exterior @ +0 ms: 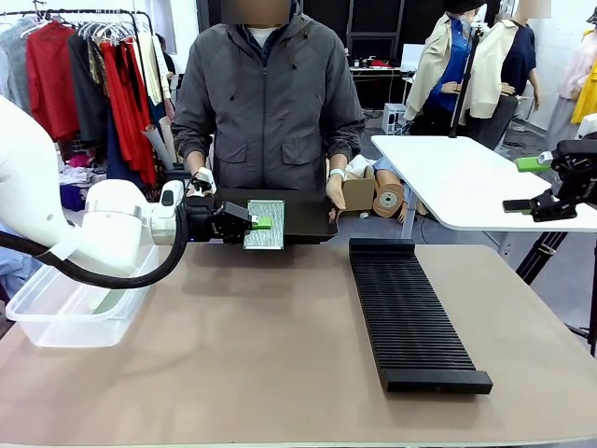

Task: Sort PCBs into racks and boxes based on the side picked up.
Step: If the short side of the Blank PCB is picked up, insert it into the PCB Rack ; if the long side is picked up, place it in the Organizing box.

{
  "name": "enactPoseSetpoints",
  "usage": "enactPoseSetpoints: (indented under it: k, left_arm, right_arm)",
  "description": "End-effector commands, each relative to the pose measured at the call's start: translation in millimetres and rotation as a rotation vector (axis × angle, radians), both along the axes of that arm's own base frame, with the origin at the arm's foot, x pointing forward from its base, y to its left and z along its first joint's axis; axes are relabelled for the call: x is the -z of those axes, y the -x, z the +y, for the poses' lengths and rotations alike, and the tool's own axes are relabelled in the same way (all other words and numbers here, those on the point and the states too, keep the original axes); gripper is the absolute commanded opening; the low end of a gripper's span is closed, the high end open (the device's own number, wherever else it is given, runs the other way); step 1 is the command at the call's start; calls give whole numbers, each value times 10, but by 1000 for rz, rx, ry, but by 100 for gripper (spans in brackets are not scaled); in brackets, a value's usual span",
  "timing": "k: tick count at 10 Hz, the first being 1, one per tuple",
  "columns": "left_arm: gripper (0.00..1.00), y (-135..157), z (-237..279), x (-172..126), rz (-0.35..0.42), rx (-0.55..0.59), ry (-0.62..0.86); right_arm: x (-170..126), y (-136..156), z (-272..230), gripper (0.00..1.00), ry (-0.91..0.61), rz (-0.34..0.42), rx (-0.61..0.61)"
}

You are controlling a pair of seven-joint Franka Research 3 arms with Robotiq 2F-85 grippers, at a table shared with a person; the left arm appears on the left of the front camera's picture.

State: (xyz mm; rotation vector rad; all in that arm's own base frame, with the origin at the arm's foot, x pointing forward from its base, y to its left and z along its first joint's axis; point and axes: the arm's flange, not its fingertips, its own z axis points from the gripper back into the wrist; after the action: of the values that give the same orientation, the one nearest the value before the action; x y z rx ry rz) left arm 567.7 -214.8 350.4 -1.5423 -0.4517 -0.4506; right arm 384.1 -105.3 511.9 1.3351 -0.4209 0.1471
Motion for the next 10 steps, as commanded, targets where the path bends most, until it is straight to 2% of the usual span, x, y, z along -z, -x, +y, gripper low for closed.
enactPoseSetpoints:
  k: [1, 3, 7, 8, 10]
  left_arm:
    - [0, 69, 169, -176, 12, -16, -14]
    - [0, 122, 436, -356, 17, -29, -58]
    - [0, 178, 1164, -751, 47, -23, -322]
    - [0, 151, 1345, -885, 44, -65, -397]
    - [0, 116, 1555, -1078, 78, -76, -488]
  right_arm:
    - [6, 19, 13, 100, 5, -17, 7]
    - [6, 19, 13, 100, 5, -17, 7]
    - [6, 19, 13, 100, 5, -17, 7]
    - [6, 19, 13, 100, 5, -17, 7]
    - [6, 19, 13, 100, 5, -17, 7]
